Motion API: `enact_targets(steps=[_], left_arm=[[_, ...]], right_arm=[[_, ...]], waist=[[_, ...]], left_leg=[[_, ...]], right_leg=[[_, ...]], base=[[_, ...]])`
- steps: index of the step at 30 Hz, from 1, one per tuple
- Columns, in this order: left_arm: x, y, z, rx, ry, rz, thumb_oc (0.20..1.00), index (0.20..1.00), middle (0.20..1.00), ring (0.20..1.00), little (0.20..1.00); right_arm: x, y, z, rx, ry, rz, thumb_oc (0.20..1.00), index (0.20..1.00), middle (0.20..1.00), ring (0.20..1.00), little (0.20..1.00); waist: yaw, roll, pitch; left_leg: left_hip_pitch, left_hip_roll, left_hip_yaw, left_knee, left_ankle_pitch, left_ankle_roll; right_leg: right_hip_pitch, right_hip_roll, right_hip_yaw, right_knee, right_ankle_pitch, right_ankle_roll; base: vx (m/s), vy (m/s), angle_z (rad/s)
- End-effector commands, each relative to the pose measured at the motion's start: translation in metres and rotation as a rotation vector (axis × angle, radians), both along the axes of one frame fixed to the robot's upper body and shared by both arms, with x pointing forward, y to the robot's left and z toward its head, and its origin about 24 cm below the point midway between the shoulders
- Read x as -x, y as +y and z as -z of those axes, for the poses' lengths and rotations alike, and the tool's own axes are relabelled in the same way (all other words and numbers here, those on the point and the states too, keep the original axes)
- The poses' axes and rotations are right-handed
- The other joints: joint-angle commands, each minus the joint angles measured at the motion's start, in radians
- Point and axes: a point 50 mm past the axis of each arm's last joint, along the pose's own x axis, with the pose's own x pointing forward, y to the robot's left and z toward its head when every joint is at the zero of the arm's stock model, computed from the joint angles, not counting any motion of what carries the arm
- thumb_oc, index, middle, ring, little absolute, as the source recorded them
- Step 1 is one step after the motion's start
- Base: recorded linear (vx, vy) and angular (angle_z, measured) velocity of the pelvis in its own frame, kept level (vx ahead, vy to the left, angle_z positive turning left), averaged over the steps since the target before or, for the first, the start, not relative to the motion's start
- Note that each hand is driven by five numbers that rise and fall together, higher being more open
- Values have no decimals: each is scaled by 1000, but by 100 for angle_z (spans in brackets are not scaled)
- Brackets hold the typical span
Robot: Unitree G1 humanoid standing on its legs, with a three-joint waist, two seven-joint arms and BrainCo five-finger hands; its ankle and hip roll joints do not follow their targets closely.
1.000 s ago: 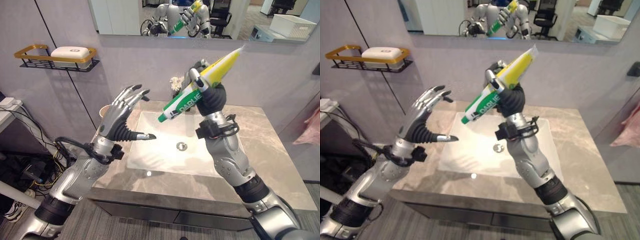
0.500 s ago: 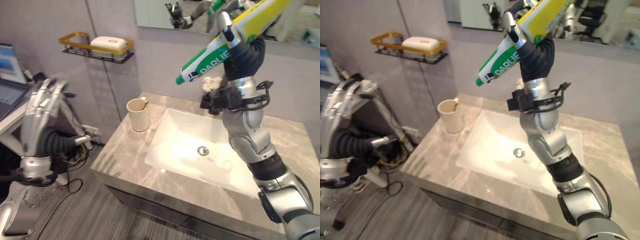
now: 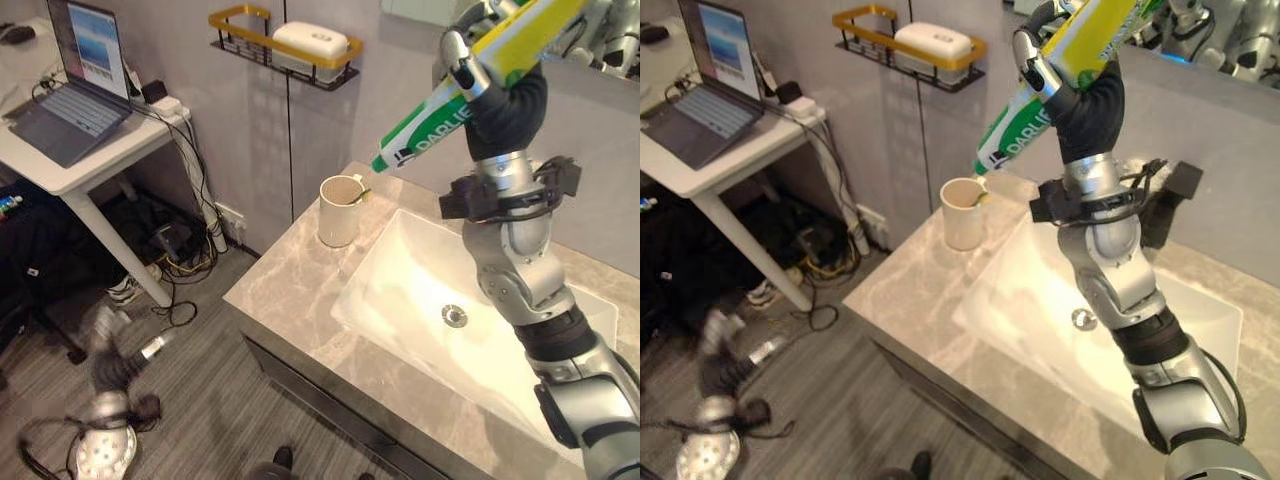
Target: Put brush and paste in cup on sink, flatten towel.
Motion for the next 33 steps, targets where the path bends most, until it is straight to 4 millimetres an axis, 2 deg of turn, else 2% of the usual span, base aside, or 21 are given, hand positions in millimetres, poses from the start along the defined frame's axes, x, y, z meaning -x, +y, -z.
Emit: enact_targets(steps=[1, 8, 11, 12, 20, 25, 30, 33], left_arm=[[-1, 5, -15, 55, -30, 100, 1000, 1000, 1000, 1000, 1000], [3, -13, 4, 207, 30, 134, 1000, 1000, 1000, 1000, 1000], [2, -18, 2, 200, 38, 171, 1000, 1000, 1000, 1000, 1000], [1, -20, 4, 196, 50, 193, 1000, 1000, 1000, 1000, 1000], [-5, -25, 3, 188, 53, 239, 1000, 1000, 1000, 1000, 1000], [-9, -26, 3, 187, 51, 251, 1000, 1000, 1000, 1000, 1000], [-11, -27, 1, 173, 41, 263, 1000, 1000, 1000, 1000, 1000], [-13, -29, -1, 161, 26, 266, 1000, 1000, 1000, 1000, 1000]], right_arm=[[14, -2, -36, 17, -171, 21, 200, 200, 200, 200, 200], [5, 14, -39, -4, -151, 6, 200, 200, 200, 200, 200], [-2, 26, -43, 6, -136, 1, 200, 200, 200, 200, 200], [-4, 36, -46, 22, -137, -3, 200, 200, 200, 200, 200], [-11, 66, -48, 34, -111, -38, 200, 200, 200, 200, 200], [-9, 77, -50, 51, -121, -59, 200, 200, 200, 200, 200], [-6, 78, -51, 73, -145, -44, 200, 200, 200, 200, 200], [-6, 73, -50, 71, -167, -2, 200, 200, 200, 200, 200]], waist=[[43, -17, -31], [50, -20, -14], [55, -20, -15], [55, -19, -14], [54, -8, -7], [52, -3, -2], [51, -2, 4], [65, 2, 16]], left_leg=[[-39, -20, 50, 1, 63, 12], [-52, -21, 79, 8, 53, 20], [-53, -19, 94, 2, 53, 18], [-56, -16, 104, 1, 51, 17], [-56, -11, 127, 1, 48, 14], [-66, -10, 120, 1, 53, 12], [-73, -12, 110, 1, 54, 11], [-89, -19, 95, 1, 55, 14]], right_leg=[[67, -44, 36, 7, -3, 55], [39, -46, 68, 3, 5, 61], [24, -44, 85, 1, 13, 64], [14, -42, 95, 1, 15, 65], [-5, -39, 117, 1, 22, 64], [-16, -40, 118, 1, 26, 64], [-21, -40, 112, 1, 28, 66], [-26, -44, 100, 1, 27, 70]], base=[[0, 0, 0], [-5, 22, -7], [-11, 28, -26], [-9, 16, -34], [-8, 8, -14], [-3, -2, -5], [0, 0, 0], [-1, -1, 1]])
